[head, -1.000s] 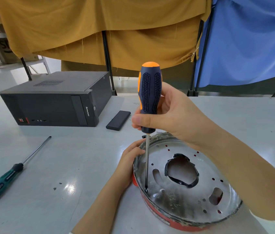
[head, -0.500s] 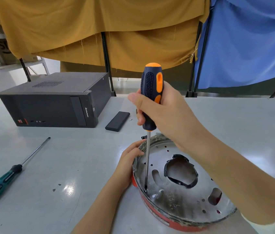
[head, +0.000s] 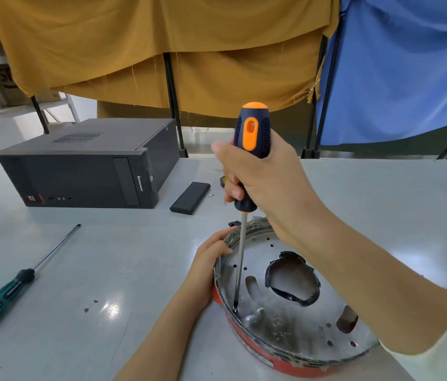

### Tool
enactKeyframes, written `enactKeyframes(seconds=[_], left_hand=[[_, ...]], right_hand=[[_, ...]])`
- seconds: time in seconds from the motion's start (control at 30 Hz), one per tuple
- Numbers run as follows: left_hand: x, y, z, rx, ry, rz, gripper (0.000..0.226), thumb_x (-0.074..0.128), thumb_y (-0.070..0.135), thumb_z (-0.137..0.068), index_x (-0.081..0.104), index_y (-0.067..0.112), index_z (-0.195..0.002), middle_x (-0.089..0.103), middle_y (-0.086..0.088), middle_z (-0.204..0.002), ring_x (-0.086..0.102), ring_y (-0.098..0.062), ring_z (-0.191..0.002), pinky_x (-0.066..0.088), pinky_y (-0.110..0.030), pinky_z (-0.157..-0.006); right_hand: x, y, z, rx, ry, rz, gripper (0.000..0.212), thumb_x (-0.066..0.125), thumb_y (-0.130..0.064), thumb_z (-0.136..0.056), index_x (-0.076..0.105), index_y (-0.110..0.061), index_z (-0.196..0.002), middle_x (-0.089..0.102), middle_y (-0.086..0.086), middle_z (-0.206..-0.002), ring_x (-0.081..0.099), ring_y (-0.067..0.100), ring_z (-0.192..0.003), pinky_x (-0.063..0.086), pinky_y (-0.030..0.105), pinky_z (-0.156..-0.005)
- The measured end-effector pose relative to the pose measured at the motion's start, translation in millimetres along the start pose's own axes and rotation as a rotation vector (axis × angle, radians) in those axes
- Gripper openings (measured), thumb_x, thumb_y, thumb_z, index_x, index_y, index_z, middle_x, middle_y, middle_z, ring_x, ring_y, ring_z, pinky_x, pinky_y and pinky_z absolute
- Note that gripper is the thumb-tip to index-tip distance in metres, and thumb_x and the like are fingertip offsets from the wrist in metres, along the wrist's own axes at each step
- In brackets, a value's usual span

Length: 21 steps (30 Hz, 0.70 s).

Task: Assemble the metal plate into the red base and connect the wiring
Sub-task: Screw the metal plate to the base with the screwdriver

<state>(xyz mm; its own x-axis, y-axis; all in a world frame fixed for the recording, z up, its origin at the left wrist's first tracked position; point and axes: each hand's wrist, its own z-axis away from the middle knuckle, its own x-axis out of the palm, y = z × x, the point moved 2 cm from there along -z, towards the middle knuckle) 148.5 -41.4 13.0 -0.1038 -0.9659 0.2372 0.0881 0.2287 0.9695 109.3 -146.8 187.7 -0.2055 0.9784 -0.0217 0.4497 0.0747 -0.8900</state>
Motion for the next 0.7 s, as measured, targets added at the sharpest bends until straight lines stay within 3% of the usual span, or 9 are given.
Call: enactKeyframes(seconds=[0.07, 0.2, 0.3, 0.37, 0.5, 0.57, 0.63, 0.7], left_hand=[[-0.4, -0.8, 0.4, -0.005, -0.002, 0.008, 0.052, 0.051, 0.011, -0.069, 0.067, 0.009, -0.118, 0.069, -0.017, -0.117, 0.063, -0.037, -0.112, 0.051, -0.048, -0.097], [0.0, -0.6, -0.3, 0.006, 0.001, 0.022, 0.058, 0.05, 0.008, -0.064, 0.066, 0.007, -0.12, 0.067, -0.018, -0.12, 0.061, -0.038, -0.115, 0.047, -0.052, -0.102], [-0.8, -1.3, -1.2, -0.002, -0.003, 0.02, 0.057, 0.05, 0.007, -0.065, 0.066, 0.009, -0.12, 0.068, -0.017, -0.119, 0.061, -0.036, -0.115, 0.05, -0.046, -0.097], [-1.1, -0.9, -0.5, 0.003, -0.004, 0.011, 0.057, 0.05, 0.006, -0.066, 0.066, 0.009, -0.12, 0.068, -0.018, -0.119, 0.061, -0.036, -0.115, 0.05, -0.046, -0.096], [-0.6, 0.2, 1.8, 0.001, 0.016, 0.007, 0.049, 0.051, 0.004, -0.074, 0.065, 0.008, -0.121, 0.068, -0.019, -0.119, 0.062, -0.038, -0.114, 0.047, -0.053, -0.102], [-1.1, -0.5, 2.4, -0.008, 0.022, 0.01, 0.048, 0.051, 0.005, -0.075, 0.066, 0.008, -0.12, 0.067, -0.02, -0.119, 0.061, -0.04, -0.114, 0.048, -0.054, -0.101], [-1.4, -0.1, 2.3, -0.004, 0.02, -0.004, 0.048, 0.051, 0.006, -0.075, 0.066, 0.01, -0.121, 0.068, -0.019, -0.119, 0.062, -0.038, -0.114, 0.048, -0.053, -0.1], [-0.6, 0.6, 2.8, 0.004, 0.022, -0.016, 0.05, 0.051, 0.006, -0.073, 0.067, 0.012, -0.12, 0.069, -0.016, -0.118, 0.063, -0.035, -0.113, 0.05, -0.05, -0.099]], right_hand=[[-3.0, -0.1, 0.6, -0.017, 0.025, 0.084, 0.018, 0.066, -0.017, -0.086, 0.048, -0.014, -0.082, 0.048, -0.002, -0.05, 0.046, 0.013, -0.043, 0.046, 0.028, -0.052], [-9.8, -10.4, -3.7, 0.186, -0.508, -0.316, 0.01, 0.064, -0.01, -0.083, 0.055, -0.013, -0.087, 0.054, -0.001, -0.064, 0.054, 0.016, -0.057, 0.048, 0.03, -0.066], [-11.2, -14.6, -2.9, 0.234, -0.733, -0.435, 0.01, 0.056, -0.011, -0.082, 0.047, -0.013, -0.083, 0.053, -0.002, -0.061, 0.053, 0.014, -0.051, 0.046, 0.027, -0.058], [-6.9, -14.2, -3.5, 0.237, -0.69, -0.37, 0.015, 0.053, -0.008, -0.087, 0.04, -0.015, -0.081, 0.047, -0.005, -0.055, 0.044, 0.01, -0.044, 0.041, 0.024, -0.053], [2.8, -7.2, -1.8, 0.091, -0.122, -0.04, 0.023, 0.055, -0.012, -0.09, 0.039, -0.017, -0.073, 0.042, -0.001, -0.052, 0.041, 0.013, -0.043, 0.044, 0.032, -0.051], [1.8, -6.0, 1.7, 0.009, 0.026, 0.084, 0.017, 0.058, -0.014, -0.087, 0.044, -0.016, -0.077, 0.047, 0.0, -0.052, 0.046, 0.013, -0.042, 0.056, 0.038, -0.053], [-2.5, -7.0, 1.5, 0.051, -0.055, 0.069, 0.012, 0.065, -0.016, -0.085, 0.053, -0.014, -0.086, 0.056, -0.002, -0.058, 0.052, 0.013, -0.044, 0.06, 0.043, -0.06], [-5.9, -12.4, -0.8, 0.131, -0.273, -0.03, 0.013, 0.069, -0.017, -0.082, 0.06, -0.016, -0.092, 0.064, -0.001, -0.07, 0.058, 0.016, -0.053, 0.056, 0.036, -0.058]])
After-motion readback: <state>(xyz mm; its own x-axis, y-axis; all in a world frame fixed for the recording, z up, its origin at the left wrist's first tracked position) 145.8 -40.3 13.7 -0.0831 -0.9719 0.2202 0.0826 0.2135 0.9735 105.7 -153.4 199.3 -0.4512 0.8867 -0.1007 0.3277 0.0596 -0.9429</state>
